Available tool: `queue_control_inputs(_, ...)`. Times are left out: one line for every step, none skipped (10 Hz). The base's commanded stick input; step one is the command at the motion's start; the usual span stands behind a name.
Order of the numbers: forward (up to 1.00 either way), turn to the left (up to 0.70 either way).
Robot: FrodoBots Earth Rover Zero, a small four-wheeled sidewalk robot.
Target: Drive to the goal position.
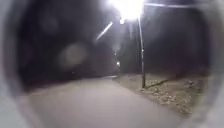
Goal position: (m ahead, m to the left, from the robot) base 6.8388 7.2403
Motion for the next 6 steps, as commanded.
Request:
queue_control_inputs(0.85, 0.00)
queue_control_inputs(0.85, 0.00)
queue_control_inputs(0.85, 0.00)
queue_control_inputs(0.85, 0.00)
queue_control_inputs(0.85, 0.00)
queue_control_inputs(0.85, 0.00)
